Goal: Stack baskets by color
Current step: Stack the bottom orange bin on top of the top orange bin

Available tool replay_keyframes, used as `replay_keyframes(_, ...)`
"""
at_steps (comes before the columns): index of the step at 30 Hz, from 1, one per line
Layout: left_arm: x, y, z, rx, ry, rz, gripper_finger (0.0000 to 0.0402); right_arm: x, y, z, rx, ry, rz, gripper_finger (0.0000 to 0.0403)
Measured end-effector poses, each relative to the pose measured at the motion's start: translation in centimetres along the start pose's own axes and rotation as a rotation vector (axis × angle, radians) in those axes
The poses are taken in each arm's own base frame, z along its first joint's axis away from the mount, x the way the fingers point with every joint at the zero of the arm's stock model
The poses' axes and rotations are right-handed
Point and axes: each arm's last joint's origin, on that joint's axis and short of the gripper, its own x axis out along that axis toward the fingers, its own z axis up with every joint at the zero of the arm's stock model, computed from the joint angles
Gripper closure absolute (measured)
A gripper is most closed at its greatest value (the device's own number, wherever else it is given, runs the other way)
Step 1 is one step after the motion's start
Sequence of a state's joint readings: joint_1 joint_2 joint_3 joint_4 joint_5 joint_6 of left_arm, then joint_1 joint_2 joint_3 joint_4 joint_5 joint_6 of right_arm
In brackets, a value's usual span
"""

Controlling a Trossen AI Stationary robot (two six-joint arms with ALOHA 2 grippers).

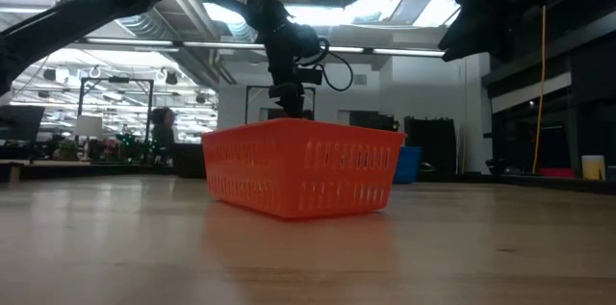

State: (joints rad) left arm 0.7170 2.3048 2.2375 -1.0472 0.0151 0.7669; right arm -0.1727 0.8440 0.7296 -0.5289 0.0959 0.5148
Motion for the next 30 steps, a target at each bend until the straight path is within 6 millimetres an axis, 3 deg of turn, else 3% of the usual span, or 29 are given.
replay_keyframes(3,-1.1,-0.2,0.2,-0.069,-0.006,-0.013,0.0331,0.0,0.0,0.0,0.001,0.000,0.000,0.0281)
replay_keyframes(6,-4.0,-1.3,1.0,-0.152,-0.060,-0.114,0.0331,0.0,0.0,0.0,0.001,0.000,0.000,0.0281)
replay_keyframes(9,-6.4,-4.1,2.1,-0.198,-0.093,-0.329,0.0331,0.0,0.0,0.0,0.002,-0.002,-0.004,0.0281)
replay_keyframes(12,-7.4,-7.3,3.3,-0.193,-0.076,-0.491,0.0330,0.0,0.0,0.0,0.003,-0.006,-0.012,0.0281)
replay_keyframes(24,-8.5,-19.7,8.9,0.167,0.013,-0.518,0.0330,0.0,-0.2,-0.3,-0.001,0.034,-0.011,0.0281)
replay_keyframes(30,-5.5,-25.1,9.1,0.232,0.098,-0.522,0.0330,-0.2,0.3,-1.2,0.025,0.217,0.187,0.0281)
